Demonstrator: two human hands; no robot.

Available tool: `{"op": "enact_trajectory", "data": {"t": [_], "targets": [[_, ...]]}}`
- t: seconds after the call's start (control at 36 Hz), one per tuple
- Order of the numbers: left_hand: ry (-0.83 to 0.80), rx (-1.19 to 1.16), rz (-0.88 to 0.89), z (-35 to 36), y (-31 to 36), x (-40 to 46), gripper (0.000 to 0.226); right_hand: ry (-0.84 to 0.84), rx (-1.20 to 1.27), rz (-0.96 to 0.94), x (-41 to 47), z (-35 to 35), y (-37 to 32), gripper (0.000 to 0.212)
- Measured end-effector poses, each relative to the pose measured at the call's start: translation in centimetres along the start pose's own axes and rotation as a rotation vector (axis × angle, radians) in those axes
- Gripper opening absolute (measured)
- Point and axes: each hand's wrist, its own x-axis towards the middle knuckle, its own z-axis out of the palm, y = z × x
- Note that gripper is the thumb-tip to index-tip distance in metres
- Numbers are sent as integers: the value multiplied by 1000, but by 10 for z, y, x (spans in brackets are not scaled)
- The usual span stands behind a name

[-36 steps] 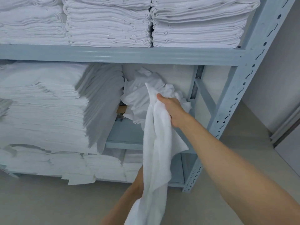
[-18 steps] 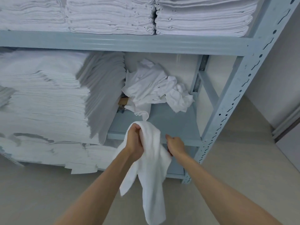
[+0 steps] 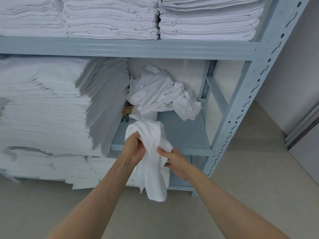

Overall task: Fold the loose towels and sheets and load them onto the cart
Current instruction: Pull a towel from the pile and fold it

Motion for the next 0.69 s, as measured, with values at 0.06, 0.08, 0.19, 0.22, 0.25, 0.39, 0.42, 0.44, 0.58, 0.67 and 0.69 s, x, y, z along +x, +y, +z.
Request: {"op": "enact_trajectory", "data": {"t": [0.06,0.08,0.19,0.22,0.25,0.39,0.42,0.44,0.58,0.67,0.69], "targets": [[59,65,19,0,-2,2,29,78,-48,-49,1,4,0,32],[89,121,38,-1,-3,3,28,115,-73,-59,2,6,-1,25],[206,543,157,-8,-6,5,19,300,-118,-132,3,6,-11,25],[237,638,200,-11,-5,6,29,341,-116,-145,4,5,-16,29],[257,710,238,-14,-5,6,40,375,-99,-151,5,4,-21,32],[386,941,336,-27,1,8,54,327,593,-86,9,-14,-50,55],[383,905,329,-27,2,9,53,231,699,-82,6,-20,-53,63],[386,844,294,-26,4,10,52,124,715,-61,2,-25,-52,69],[438,463,-29,-21,17,7,36,-29,281,173,-11,-25,-23,56],[203,169,-71,-32,18,4,38,63,476,70,-7,-29,-20,49],[99,95,-66,-35,18,1,39,83,567,50,-6,-30,-22,48]]}}
